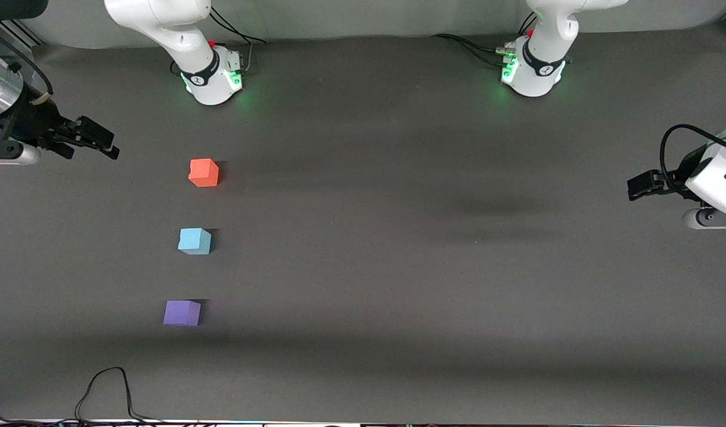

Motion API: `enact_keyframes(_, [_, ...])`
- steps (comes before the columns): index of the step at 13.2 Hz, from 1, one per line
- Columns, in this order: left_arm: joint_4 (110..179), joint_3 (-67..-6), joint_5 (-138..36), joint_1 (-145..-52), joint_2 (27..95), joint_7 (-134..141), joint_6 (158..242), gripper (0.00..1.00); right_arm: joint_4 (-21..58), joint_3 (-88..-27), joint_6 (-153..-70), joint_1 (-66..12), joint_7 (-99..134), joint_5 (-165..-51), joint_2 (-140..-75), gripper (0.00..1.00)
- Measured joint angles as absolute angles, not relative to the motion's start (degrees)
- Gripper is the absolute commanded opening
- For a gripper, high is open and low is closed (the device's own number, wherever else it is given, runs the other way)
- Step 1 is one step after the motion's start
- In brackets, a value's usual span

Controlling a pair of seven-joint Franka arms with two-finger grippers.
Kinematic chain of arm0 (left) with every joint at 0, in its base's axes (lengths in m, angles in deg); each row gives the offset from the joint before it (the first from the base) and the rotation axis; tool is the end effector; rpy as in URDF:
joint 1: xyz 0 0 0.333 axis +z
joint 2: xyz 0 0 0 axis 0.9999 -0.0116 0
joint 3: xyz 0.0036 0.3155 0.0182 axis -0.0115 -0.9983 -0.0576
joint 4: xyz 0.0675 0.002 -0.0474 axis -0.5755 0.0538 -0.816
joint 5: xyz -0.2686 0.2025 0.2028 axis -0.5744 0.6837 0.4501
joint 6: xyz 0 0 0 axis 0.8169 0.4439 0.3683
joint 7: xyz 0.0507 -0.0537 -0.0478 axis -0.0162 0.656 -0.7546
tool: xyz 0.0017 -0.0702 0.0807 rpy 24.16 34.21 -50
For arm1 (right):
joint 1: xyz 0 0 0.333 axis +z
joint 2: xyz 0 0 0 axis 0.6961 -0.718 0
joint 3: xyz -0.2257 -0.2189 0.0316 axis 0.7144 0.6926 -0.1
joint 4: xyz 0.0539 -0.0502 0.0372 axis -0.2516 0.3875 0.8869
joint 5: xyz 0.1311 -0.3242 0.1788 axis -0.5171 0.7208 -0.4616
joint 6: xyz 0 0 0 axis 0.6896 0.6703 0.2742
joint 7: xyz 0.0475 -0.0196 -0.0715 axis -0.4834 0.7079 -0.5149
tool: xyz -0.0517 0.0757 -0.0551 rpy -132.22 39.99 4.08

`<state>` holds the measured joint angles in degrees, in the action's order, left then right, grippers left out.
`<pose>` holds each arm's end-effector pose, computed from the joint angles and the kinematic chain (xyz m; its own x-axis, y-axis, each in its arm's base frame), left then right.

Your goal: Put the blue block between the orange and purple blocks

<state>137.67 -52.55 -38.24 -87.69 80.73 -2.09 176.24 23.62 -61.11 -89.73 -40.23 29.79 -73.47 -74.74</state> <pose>0.5848 0.0008 0.5513 0.9960 0.0034 -0.0894 -0.0017 -0.9984 -0.0571 0.5046 0.0206 0.6063 0.9958 -0.0902 -0.0161 -0.0909 -0.9945 -0.0511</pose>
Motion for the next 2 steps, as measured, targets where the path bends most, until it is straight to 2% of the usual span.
enact_keyframes(2, [137.7,-52.6,-38.4,-87.7,80.7,-2.1,176.2,1.0,23.6,-61.1,-89.7,-40.2,29.8,-73.5,-75.3,1.0])
